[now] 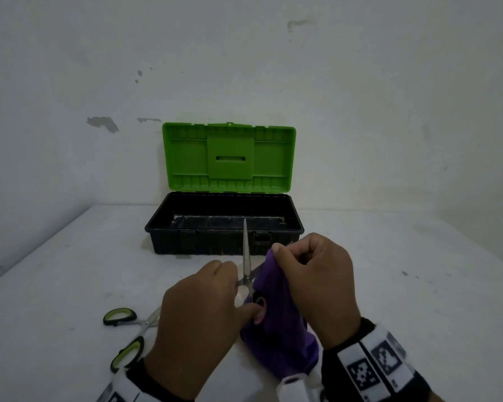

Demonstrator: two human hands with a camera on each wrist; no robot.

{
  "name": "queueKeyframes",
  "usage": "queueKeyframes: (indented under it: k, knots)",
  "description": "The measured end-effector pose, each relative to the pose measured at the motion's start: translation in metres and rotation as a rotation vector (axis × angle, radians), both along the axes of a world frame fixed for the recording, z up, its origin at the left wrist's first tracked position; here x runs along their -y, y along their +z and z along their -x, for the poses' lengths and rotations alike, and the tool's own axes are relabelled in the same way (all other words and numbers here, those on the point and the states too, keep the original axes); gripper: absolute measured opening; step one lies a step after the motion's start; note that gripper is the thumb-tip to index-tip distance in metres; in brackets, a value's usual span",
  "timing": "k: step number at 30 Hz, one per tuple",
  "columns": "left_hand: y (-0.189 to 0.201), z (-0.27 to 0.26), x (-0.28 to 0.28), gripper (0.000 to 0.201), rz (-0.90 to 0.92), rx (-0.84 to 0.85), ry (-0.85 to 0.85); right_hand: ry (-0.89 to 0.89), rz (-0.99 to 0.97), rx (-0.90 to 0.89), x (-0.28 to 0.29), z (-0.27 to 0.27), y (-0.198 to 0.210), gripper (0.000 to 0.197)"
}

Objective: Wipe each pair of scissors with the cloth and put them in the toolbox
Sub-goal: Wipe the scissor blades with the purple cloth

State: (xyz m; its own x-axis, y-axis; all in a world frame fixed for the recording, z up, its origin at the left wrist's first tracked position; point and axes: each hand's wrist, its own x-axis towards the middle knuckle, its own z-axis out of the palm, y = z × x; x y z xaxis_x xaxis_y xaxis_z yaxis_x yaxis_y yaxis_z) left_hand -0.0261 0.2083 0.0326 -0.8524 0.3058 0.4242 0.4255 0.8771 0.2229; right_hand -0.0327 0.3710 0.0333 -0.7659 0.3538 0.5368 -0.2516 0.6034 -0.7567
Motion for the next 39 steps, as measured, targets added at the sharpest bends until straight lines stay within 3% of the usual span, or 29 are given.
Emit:
queueKeyframes:
  k: [2,6,11,24,29,33,35,39]
  knots:
    - [0.001,0.000,0.002,0.057,-0.034,0.004,-0.050,0.042,0.016,-0.007,0.003,-0.003,0.000,0.021]
    - [0.001,-0.002,0.002,0.060,-0.048,-0.038,-0.101,-0.052,0.018,-0.033,-0.009,0.005,0.003,0.025]
    - [0.002,0.000,0.003,0.064,-0.072,-0.045,-0.106,0.008,0.010,-0.017,-0.004,-0.001,0.002,0.022]
    - [0.002,-0.003,0.005,0.058,-0.043,0.023,-0.079,-0.061,0.074,0.014,-0.021,0.010,0.004,0.025]
    - [0.000,0.000,0.008,0.059,-0.078,0.149,0.083,-0.067,0.271,0.013,-0.041,0.013,0.006,0.030]
    - [0.015,0.003,0.021,0.057,-0.216,0.295,0.025,0.020,0.400,0.067,-0.056,0.004,0.006,0.026]
    - [0.020,0.003,0.030,0.048,-0.301,0.377,-0.045,0.040,0.401,0.084,-0.061,-0.001,0.004,0.024]
    - [0.016,0.014,0.049,0.012,-0.421,0.511,-0.179,0.054,0.356,0.099,-0.070,-0.008,0.003,0.023]
